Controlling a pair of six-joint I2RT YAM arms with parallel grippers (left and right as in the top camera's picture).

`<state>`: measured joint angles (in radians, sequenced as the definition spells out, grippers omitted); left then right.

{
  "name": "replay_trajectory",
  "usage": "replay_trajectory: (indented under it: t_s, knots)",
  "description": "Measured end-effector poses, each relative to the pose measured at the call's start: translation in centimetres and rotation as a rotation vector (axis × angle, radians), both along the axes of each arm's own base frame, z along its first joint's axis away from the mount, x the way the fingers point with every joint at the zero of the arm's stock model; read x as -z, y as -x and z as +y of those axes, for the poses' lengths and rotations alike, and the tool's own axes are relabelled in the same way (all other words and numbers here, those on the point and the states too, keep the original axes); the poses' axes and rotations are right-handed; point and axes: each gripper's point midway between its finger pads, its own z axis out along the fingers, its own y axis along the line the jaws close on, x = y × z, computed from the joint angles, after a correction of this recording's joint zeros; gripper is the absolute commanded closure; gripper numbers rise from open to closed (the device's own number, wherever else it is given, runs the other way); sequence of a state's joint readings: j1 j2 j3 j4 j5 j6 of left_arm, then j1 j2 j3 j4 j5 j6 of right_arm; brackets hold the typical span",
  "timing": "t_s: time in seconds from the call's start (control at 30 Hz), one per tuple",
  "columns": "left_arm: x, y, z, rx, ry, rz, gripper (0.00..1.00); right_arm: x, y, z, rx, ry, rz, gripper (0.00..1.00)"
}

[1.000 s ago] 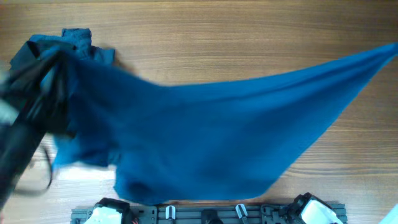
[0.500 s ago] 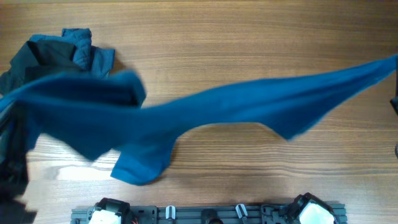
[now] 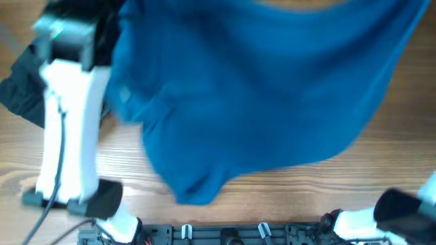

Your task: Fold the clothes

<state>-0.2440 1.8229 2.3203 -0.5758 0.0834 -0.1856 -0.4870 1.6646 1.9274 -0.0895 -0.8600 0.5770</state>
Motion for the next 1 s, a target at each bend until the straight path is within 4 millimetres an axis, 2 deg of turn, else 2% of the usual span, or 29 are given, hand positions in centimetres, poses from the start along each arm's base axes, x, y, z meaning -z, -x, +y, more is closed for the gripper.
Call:
replay_trajectory:
  t_s: [0.07, 0.1, 0.17, 0.2, 0.27, 0.33, 0.37, 0.4, 0.43, 0.47, 0.5, 0.57, 0.6, 0.63, 0.67, 0.7, 0.77, 0.9, 1.0]
  knots:
    - [-0.9, -0.6, -0.2, 0.003, 0.014, -0.034, 0.96, -2.0, -0.1, 0.3, -0.095, 0.009, -0.130, 0.96]
    - [-2.5, 0.2, 0.0, 0.005, 0.017, -0.059, 0.96, -2.5, 0.6, 0.3, -0.140, -0.006, -0.136, 0.96]
    - [-5.8, 3.2, 0.7, 0.004, 0.009, -0.109, 0.96, -2.7, 2.2, -0.5, -0.168, -0.023, -0.103, 0.96]
    - [-6.6, 5.4, 1.3, 0.005, -0.008, -0.095, 0.96, -2.2, 3.1, -0.9, -0.183, -0.046, -0.044, 0.96]
    - [-5.6, 9.3, 2.6, -0.013, -0.065, -0.001, 0.96, 0.9, 3.7, -1.3, -0.184, -0.154, 0.147, 0.96]
    - [-2.0, 10.5, 3.6, -0.042, -0.126, 0.151, 0.96, 5.9, 3.7, -1.0, -0.147, -0.262, 0.363, 0.96]
    - [0.9, 10.3, 3.7, -0.048, -0.162, 0.253, 0.96, 10.2, 3.8, -0.6, -0.096, -0.317, 0.533, 0.96]
    - [4.0, 9.5, 3.8, -0.053, -0.199, 0.357, 0.96, 13.4, 3.6, -0.5, -0.051, -0.317, 0.640, 0.96]
    - [8.7, 8.6, 3.6, -0.048, -0.245, 0.512, 0.96, 17.3, 3.3, -0.3, -0.008, -0.295, 0.765, 0.96]
    - [14.0, 7.6, 3.4, -0.041, -0.294, 0.681, 0.96, 20.3, 3.0, -0.2, 0.019, -0.261, 0.853, 0.96]
    - [17.7, 7.0, 3.3, -0.033, -0.325, 0.797, 0.96, 22.5, 2.7, -0.1, 0.035, -0.236, 0.915, 0.96]
    - [27.6, 7.0, 3.2, -0.020, -0.405, 1.126, 0.96, 28.6, 2.7, 0.0, 0.061, -0.176, 1.094, 0.96]
    - [31.4, 7.2, 3.2, -0.014, -0.432, 1.248, 0.96, 31.0, 3.1, -0.2, 0.069, -0.154, 1.171, 0.96]
    - [34.2, 7.4, 3.1, -0.007, -0.444, 1.330, 0.96, 33.2, 3.7, -0.4, 0.078, -0.133, 1.246, 0.96]
    - [36.0, 7.8, 3.1, -0.003, -0.447, 1.391, 0.96, 34.6, 4.3, -0.5, 0.084, -0.115, 1.299, 0.96]
    - [36.9, 8.5, 3.1, -0.002, -0.445, 1.435, 0.96, 36.2, 5.0, -0.8, 0.092, -0.088, 1.354, 0.96]
    - [36.6, 8.9, 3.1, -0.003, -0.432, 1.446, 0.96, 37.7, 5.9, -1.5, 0.107, -0.031, 1.404, 0.96]
    - [34.8, 9.2, 3.0, -0.025, -0.389, 1.412, 0.96, 37.9, 6.4, -1.8, 0.103, 0.024, 1.417, 0.96]
    - [32.7, 9.1, 3.0, -0.039, -0.360, 1.350, 0.96, 37.5, 5.7, -1.5, 0.073, 0.032, 1.371, 0.96]
